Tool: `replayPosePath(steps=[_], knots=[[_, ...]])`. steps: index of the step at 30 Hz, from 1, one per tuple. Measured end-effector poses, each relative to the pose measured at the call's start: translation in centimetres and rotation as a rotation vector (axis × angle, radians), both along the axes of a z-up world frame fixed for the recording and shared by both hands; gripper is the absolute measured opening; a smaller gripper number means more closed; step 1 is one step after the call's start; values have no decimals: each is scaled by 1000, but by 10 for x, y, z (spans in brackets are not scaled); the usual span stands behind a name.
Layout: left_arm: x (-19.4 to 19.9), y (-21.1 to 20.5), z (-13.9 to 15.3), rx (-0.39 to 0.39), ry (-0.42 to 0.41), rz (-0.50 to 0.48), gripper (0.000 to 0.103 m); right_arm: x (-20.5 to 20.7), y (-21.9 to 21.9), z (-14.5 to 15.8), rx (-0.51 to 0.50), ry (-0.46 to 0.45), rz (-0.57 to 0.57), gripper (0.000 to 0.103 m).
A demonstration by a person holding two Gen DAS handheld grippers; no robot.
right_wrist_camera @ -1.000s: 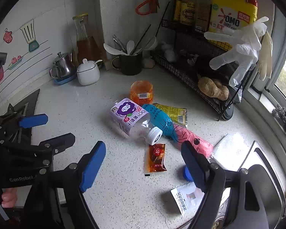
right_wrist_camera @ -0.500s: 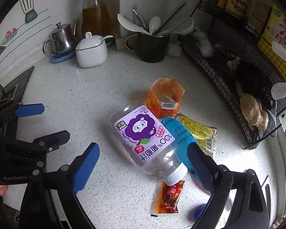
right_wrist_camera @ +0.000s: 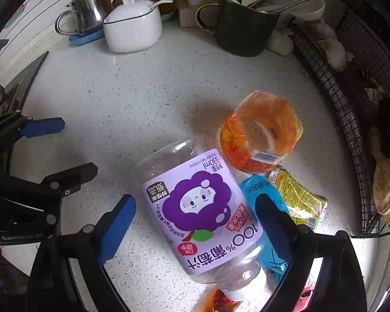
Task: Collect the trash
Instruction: 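Grasp the purple-label juice bottle with the right gripper, then move the left gripper to the blue bottle cap while the right gripper holds the bottle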
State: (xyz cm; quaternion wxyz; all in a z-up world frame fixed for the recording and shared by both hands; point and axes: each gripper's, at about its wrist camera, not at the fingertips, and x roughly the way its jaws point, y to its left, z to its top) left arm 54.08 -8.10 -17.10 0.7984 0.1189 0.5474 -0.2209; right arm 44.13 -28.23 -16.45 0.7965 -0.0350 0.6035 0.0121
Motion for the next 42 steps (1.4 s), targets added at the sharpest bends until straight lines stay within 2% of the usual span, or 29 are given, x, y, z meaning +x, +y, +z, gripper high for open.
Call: replayPosePath(steps=[4,9,11,13,17,21,25,29,36,42], knots=[[-1,6,-2,4,-2,1,78,3,6,-1,17,-3,18,92],[-4,15,-7,63,-19,10,78,7,16,-16,60,46,20,91],[-6,20,-5,54,-16,12,78,5,20,-19,80,57,18,84],[-10,24,-2,30,-9,2,78,1,23,-16,82,28,11,75],[-24,29,8,29,-27,-13,78,-16,26,-6,94,-30,-35,71],[-42,23,22,20,-45,-52,78,-50,19,7,132,-75,-115,70],[-66,10,39,-9,-45,-110,78,-82,6,28,173,-114,-197,70],[-87,-18,55,-32,-53,-190,78,-120,3,47,162,-152,-283,70],[-125,-82,66,-26,-83,-373,78,-184,-27,68,102,-185,-471,70],[-157,-128,71,-33,-88,-492,78,-236,-49,75,52,-211,-621,70]])
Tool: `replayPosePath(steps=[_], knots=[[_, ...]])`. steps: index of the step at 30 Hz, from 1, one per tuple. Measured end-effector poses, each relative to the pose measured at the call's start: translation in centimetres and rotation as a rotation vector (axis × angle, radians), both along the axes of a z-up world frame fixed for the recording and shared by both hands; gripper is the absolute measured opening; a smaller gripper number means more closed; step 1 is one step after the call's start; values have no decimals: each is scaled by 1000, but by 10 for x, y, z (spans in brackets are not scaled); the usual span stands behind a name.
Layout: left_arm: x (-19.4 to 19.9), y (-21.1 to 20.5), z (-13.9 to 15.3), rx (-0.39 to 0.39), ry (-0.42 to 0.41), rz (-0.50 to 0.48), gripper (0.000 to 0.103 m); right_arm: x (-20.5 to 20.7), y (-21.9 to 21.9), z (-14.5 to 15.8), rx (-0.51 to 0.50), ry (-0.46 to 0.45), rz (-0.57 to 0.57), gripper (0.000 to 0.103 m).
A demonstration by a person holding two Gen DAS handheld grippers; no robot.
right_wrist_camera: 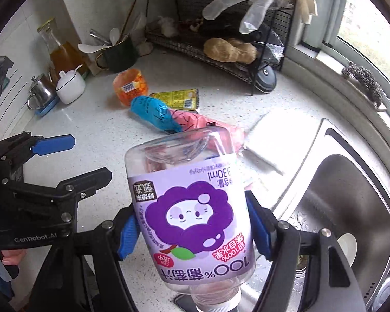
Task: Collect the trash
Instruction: 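Move the left gripper to the blue bottle cap while the right gripper holds the bottle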
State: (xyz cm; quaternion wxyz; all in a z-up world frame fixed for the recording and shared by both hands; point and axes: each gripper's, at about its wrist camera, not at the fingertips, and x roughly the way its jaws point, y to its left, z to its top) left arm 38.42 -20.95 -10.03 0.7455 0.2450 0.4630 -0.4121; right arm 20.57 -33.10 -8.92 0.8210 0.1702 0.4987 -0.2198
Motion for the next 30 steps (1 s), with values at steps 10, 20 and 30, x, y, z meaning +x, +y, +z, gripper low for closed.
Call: replayPosePath(steps=[10,20,30], knots=[[-40,-72,-17,37,20,-107,78,-50,-46,-10,-33,9,-159,70],[-40,-114,-61,116,75,-122,78,-68,-83,-35,8,24,-186,70],[-22,-123,-86,162,94,-97,66,-60,-93,-50,57,34,-162,70]])
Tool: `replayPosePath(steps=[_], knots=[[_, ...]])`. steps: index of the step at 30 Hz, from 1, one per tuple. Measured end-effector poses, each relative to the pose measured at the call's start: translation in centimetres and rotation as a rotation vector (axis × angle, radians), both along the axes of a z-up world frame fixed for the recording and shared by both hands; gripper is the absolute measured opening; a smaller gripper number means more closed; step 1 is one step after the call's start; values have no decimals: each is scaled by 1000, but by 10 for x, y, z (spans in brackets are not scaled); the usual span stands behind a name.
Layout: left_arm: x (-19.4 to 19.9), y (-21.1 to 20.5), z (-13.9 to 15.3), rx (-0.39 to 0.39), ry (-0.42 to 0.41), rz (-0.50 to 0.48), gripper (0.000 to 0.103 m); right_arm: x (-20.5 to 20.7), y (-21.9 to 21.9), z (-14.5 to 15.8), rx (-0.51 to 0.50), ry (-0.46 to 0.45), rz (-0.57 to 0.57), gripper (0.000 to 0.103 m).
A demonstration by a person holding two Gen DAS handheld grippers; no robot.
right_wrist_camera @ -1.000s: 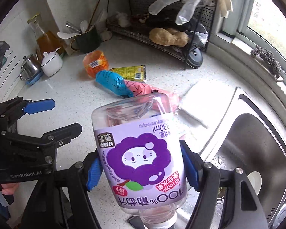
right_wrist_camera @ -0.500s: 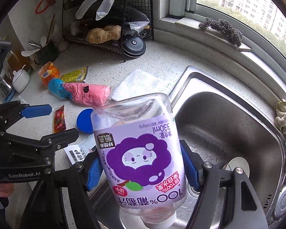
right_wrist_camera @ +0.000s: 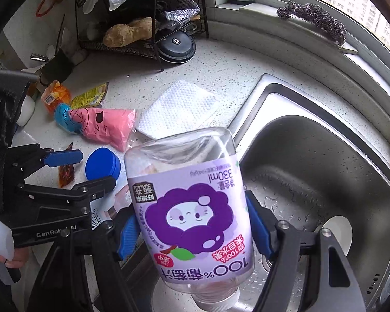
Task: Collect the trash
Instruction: 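Move the left gripper to the blue bottle cap while the right gripper holds the bottle, then grasp the blue bottle cap with the left gripper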
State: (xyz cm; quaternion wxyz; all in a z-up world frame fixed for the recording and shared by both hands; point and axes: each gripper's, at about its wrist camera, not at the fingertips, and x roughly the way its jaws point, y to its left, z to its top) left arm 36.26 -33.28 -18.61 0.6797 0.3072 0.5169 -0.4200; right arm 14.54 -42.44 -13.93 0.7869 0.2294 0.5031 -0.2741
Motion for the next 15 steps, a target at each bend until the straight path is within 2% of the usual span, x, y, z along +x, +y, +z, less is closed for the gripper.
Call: replayPosePath(steps=[3,5,6,11,15], knots=[[0,-4,-4,-4,7,-11,60,0,-5,-3,11,4,0,70],[0,-5,-3,-16,7,-14,46,0,-6,-3,10,4,1,70],[-1,-6,-3,-16,-3,-16,44,-1,-7,-3,8,3,-1,70],[4,-2,0,-24,8,7,44,-1,-7,-1,6,-1,0,70],[2,8,12,-37,-45,15,44,1,-3,4,2,-8,13,70]])
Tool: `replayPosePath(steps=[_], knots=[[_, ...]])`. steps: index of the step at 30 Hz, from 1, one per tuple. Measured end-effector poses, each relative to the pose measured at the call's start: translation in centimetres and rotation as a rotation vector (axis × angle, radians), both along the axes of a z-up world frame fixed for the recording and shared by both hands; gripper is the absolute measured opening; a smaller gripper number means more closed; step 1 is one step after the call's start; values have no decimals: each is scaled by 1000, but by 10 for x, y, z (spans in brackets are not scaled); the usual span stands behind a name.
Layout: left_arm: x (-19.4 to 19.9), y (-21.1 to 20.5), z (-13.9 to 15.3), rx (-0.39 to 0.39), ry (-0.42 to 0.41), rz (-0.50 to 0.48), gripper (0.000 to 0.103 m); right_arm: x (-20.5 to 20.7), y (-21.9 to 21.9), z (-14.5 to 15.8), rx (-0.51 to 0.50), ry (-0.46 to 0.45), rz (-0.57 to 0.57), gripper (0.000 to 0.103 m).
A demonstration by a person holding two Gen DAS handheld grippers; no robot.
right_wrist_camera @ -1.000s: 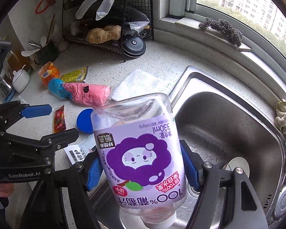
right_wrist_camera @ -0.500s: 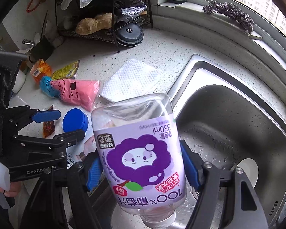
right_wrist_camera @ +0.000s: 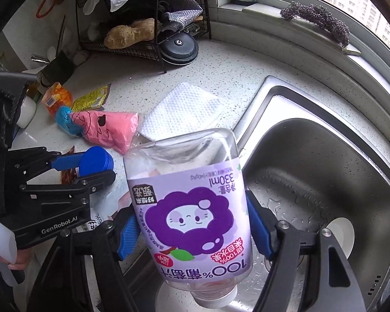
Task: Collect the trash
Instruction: 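Grasp the blue bottle cap with the left gripper, then carry the bottle cap and juice bottle down toward the red bin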
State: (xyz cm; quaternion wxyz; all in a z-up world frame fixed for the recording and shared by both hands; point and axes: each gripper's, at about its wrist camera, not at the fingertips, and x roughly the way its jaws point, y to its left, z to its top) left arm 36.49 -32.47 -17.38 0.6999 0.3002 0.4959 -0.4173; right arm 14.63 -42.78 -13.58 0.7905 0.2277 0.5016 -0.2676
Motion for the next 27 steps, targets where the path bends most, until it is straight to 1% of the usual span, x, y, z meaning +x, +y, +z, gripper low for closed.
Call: replayPosePath(steps=[5,7,10,14,21,27], knots=[[0,25,22,-66,-27,38,44,7,15,13,-13,-30,37,69],[-2,35,29,-84,-38,54,44,11,23,19,-24,-45,60,69],[-3,50,40,-102,-63,85,44,14,38,29,-74,-50,88,69],[-10,76,54,-135,-74,124,44,16,54,39,-86,-74,129,69],[-27,123,71,-162,-103,196,44,18,87,52,-108,-104,202,69],[-44,171,76,-179,-112,269,44,17,123,59,-118,-128,270,69]])
